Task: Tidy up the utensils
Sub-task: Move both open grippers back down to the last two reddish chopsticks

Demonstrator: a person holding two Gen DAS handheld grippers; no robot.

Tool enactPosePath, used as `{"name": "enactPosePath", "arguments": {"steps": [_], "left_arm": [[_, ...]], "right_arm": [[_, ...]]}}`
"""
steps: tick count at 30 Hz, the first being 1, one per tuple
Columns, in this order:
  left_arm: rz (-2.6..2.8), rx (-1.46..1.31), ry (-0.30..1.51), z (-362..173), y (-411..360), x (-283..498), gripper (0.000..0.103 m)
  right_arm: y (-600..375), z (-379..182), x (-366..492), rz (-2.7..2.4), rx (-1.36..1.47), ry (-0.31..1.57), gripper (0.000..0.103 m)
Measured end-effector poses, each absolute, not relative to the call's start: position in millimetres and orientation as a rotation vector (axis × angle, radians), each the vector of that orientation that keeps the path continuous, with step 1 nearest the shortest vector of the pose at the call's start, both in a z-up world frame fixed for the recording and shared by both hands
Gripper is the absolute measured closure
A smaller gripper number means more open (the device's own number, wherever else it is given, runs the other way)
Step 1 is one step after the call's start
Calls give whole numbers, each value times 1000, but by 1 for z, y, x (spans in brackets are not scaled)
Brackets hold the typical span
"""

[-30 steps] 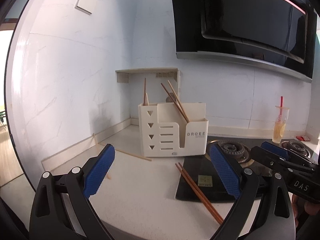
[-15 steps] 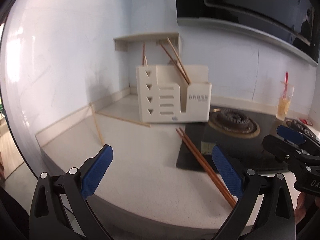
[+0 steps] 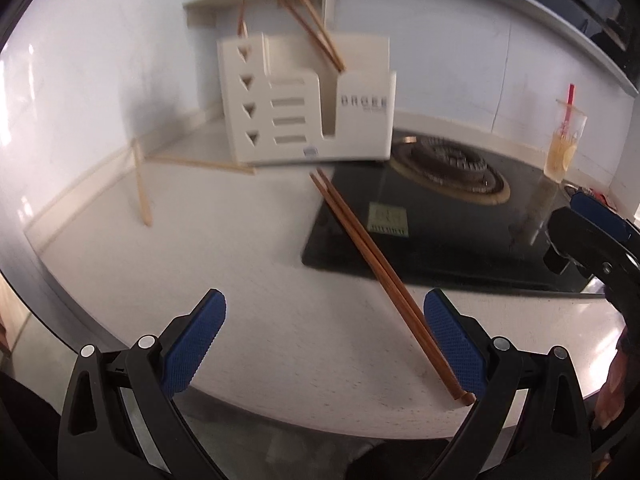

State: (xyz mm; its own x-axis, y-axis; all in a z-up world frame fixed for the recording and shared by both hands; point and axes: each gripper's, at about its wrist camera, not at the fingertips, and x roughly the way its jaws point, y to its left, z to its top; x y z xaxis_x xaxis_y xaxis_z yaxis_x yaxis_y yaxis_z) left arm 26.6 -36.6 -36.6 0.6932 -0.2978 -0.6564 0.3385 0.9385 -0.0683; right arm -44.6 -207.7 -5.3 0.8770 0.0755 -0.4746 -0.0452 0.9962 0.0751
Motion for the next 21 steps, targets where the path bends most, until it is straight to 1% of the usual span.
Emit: {"name": "enactPosePath", "arguments": {"steps": [4, 7, 10, 14, 21], "left_arm": [[-347, 13, 837, -46, -40, 39, 7], [-297, 36, 840, -46, -42, 41, 7], [-257, 55, 872, -47, -43, 44, 13], [-259, 61, 900, -50, -45, 45, 18], [-265, 55, 885, -43, -48, 46, 18]], "right_arm": [[-208, -6, -45, 75, 56, 497, 19], [-211, -5, -46, 82, 70, 488, 19], [-212, -6, -44, 85, 81, 490, 19], [-211, -6, -42, 94, 82, 490, 19], [-209, -9, -39, 104, 80, 489, 19]]}}
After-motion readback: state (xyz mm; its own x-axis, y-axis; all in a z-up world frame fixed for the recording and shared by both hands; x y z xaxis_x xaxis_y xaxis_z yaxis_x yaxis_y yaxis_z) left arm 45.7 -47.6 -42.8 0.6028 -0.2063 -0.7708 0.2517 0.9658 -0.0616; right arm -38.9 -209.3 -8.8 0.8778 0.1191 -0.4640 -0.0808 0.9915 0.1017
